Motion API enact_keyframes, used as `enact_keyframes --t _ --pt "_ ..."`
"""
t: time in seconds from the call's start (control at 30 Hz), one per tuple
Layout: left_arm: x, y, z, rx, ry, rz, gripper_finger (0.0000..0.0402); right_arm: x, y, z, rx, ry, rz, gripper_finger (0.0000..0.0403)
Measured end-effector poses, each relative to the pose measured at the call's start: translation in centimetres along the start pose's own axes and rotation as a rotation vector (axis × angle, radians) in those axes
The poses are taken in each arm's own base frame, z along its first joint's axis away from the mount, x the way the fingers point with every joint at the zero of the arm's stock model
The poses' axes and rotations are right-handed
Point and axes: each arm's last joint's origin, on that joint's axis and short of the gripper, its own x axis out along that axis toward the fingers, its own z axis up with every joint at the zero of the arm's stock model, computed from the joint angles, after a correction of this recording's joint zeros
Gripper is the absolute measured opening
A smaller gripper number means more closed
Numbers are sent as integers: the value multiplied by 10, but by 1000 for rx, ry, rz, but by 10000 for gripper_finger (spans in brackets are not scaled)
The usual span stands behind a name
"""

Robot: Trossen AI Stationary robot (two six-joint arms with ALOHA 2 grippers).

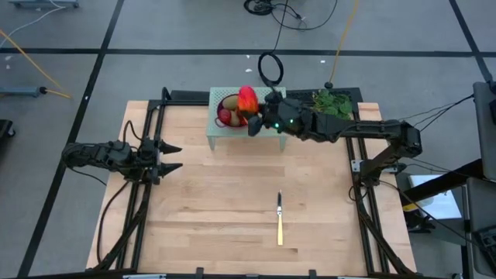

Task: Pick & Place Fruit
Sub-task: Put the mango into violet strainer bowl on the shelf

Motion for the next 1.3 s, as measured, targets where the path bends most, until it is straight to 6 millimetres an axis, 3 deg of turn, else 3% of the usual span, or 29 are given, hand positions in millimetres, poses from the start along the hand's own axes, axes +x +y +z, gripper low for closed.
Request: enact_keyframes --t 0.17,0.5,0.83,1.3 --pt "0 0 0 -2 -5 0 310 4 -8 14 26 -80 2 223" --pt "0 4 2 -3 -48 141 310 20 -31 19 57 -45 28 227" --pt "0 4 2 -11 -47 140 310 39 -31 9 162 0 130 226" --pt "0 4 2 -13 -47 141 310 65 -38 -13 150 37 100 226"
